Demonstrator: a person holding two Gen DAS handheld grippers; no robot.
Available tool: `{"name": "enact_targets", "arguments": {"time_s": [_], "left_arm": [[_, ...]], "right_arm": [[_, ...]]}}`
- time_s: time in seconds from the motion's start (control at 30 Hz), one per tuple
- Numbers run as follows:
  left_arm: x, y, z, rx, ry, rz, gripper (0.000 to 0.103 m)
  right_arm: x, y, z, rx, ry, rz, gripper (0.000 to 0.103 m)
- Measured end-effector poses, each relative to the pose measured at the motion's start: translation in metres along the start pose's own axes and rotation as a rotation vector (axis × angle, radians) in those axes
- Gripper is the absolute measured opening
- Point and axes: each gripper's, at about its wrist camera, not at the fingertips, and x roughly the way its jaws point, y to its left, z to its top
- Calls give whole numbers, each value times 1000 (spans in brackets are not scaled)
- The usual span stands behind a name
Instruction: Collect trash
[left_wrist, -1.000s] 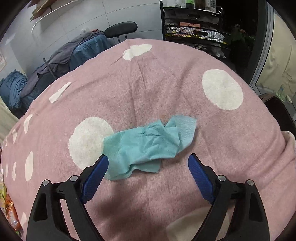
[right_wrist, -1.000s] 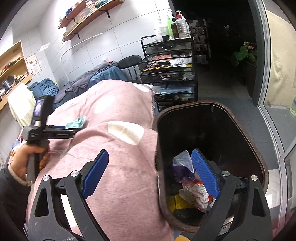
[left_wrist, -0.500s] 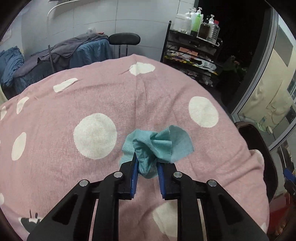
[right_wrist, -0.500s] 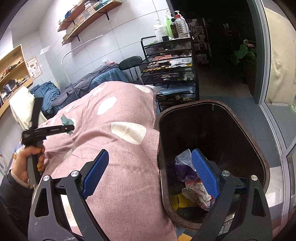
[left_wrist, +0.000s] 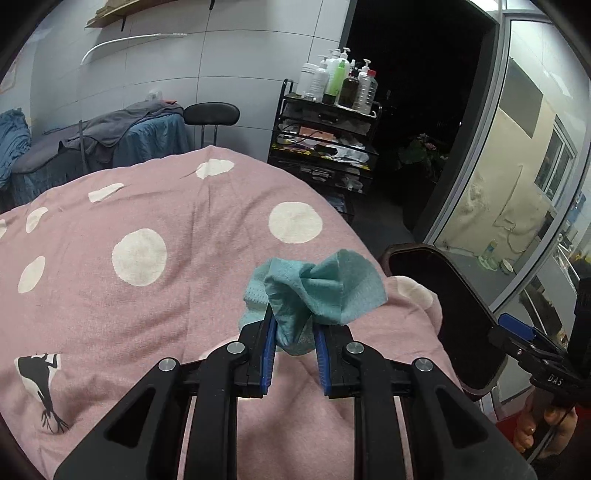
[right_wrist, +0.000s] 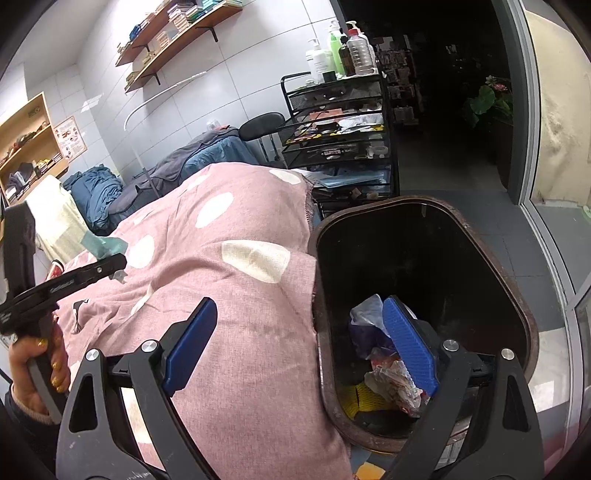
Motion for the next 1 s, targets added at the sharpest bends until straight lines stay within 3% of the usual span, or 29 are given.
{"name": "enact_targets", "arguments": {"time_s": [0.33,0.77,0.87,0.9,0.93,1.0], "left_arm": [[-3,-50,-13,30,1,-98,19],[37,-152,-8,205,70,-220,19],[48,-170,-8,251,76,-207,30],[51,-173,-7,262,72,-203,44],[55,-178,-7,281,64,-186,49],[56,-181,-9,299,50,-159,75]], "right_arm": [[-14,-22,-4,40,-19,-26,91],[-38,-72,2,126,-92,-150,91],[-43,-85,3,155,-102,-197,93],[-44,-89,3,163,-103,-209,93],[-46,-96,3,181,-104,-236,94],[-48,-104,4,198,-103,-263,95]]}}
